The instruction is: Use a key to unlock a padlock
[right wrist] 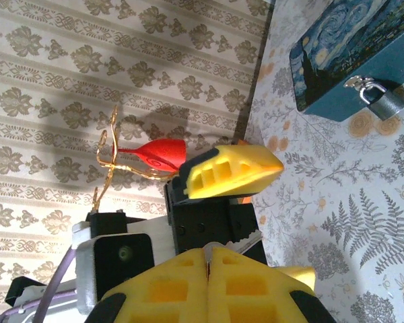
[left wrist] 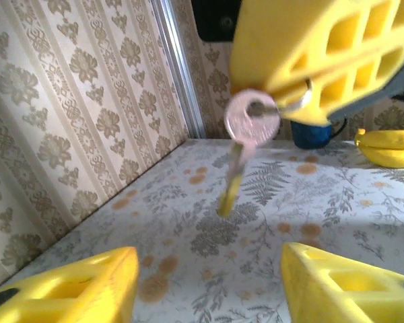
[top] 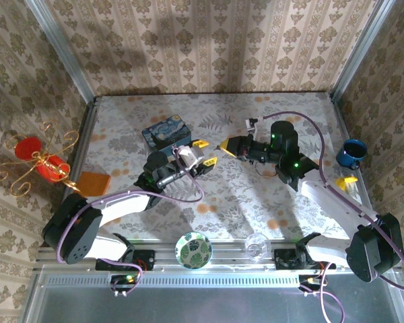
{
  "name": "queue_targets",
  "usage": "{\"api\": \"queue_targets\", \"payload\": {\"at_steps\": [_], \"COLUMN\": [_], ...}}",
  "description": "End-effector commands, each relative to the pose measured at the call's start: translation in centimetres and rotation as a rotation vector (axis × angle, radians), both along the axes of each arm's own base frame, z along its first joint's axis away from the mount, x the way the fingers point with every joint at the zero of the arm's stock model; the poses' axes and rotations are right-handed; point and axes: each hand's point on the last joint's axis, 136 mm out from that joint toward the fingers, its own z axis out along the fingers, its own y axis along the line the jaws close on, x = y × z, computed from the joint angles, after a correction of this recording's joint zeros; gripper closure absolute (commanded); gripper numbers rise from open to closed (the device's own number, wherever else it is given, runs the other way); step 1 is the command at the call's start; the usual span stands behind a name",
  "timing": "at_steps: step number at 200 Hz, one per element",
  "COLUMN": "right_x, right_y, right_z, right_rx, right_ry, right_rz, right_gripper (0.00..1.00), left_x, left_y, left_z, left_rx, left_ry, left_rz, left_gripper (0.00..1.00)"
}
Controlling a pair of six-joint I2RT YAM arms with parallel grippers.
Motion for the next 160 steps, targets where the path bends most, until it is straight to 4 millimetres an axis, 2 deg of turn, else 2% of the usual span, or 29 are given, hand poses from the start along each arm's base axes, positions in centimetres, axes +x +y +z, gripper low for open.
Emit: {"api": "queue_targets", "payload": {"at_steps": [1,82,135,160], "right_x": [-0.5,-0.5,-0.4,-0.3], "right_y": [0.8,1.4,1.4,1.3], "right_z": [0.8,0.4,-0.2,-0.7], "right_rx": [0.025,0.025,0.005,-0.018], "right_ry": [-0.015,-0.003,0.008,0.015], "right_rz": [0.044,0.059,0.055,0.049], "right_gripper": [1.0,1.0,1.0,1.0], "left_x": [0.0,0.3,0.3,0.1], "left_y": [-0.6,-1.3,-1.2,-0.8], "left_z": [1.8,1.7,1.4,1.2], "left_rx": [-0.001,0.073,0.092,0.108], "left_ry": [-0.082,-0.117,-0.118,-0.121], "left_rz": [-0.008,-0.004,0.013,0.025], "left_gripper": [0.5,0.69,1.0,1.0]}}
